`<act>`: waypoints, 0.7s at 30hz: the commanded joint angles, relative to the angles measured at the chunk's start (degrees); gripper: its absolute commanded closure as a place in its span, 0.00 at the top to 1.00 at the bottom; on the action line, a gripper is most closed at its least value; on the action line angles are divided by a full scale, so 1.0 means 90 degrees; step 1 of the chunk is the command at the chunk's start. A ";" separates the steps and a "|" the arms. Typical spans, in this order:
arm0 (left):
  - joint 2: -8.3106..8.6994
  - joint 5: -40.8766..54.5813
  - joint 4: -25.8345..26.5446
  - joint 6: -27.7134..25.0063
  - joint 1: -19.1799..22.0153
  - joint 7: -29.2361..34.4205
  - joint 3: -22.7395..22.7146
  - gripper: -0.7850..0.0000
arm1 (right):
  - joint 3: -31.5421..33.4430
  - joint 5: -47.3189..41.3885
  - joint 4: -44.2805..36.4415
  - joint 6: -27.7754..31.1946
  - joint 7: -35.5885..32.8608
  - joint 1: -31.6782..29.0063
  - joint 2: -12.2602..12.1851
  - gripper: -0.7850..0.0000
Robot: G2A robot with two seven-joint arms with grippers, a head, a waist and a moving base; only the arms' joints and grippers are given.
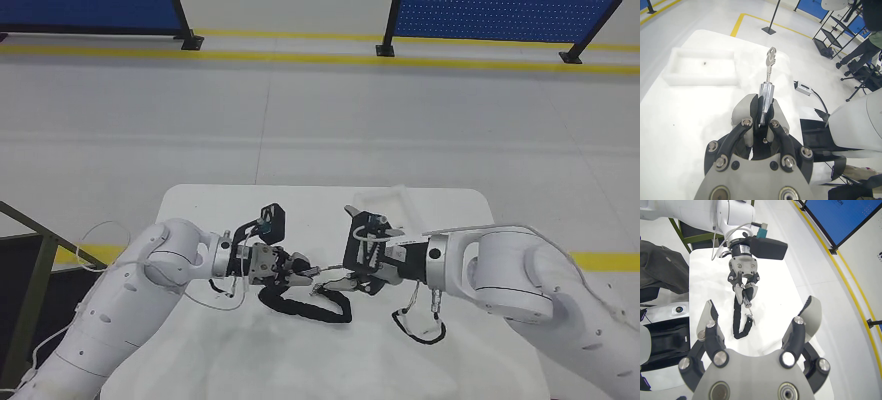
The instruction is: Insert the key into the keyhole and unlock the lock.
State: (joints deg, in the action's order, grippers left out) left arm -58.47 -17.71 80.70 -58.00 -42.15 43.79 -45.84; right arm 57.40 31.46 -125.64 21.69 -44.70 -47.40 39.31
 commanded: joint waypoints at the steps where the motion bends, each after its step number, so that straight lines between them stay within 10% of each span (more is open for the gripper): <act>1: 0.0024 0.0095 -0.0081 0.0000 -0.0111 0.0119 0.0095 0.00 | 0.0042 -0.0004 0.0028 -0.0012 -0.0014 -0.0057 0.0002 1.00; 12: 0.0173 0.0225 -0.0414 0.0000 -0.0441 0.0276 0.0951 0.00 | 0.0243 0.0018 0.0123 0.0079 -0.0100 -0.0291 0.0015 1.00; 14: 0.0183 0.0261 -0.0434 0.0000 -0.0450 0.0276 0.1058 0.47 | 0.0286 0.0016 0.0136 0.0095 -0.0105 -0.0329 0.0017 1.00; 15: 0.0188 0.0261 -0.0450 0.0000 -0.0444 0.0276 0.1104 1.00 | 0.0306 0.0018 0.0139 0.0107 -0.0107 -0.0347 0.0018 1.00; 21: 0.0211 0.0443 -0.0582 0.0000 -0.0341 0.0276 0.1285 1.00 | 0.0385 -0.0021 0.0257 0.0183 -0.0001 -0.0479 0.0036 1.00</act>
State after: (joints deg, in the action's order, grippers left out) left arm -56.62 -14.04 75.58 -58.00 -45.57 46.28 -34.37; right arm 60.82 31.41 -123.55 23.20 -44.96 -51.50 39.59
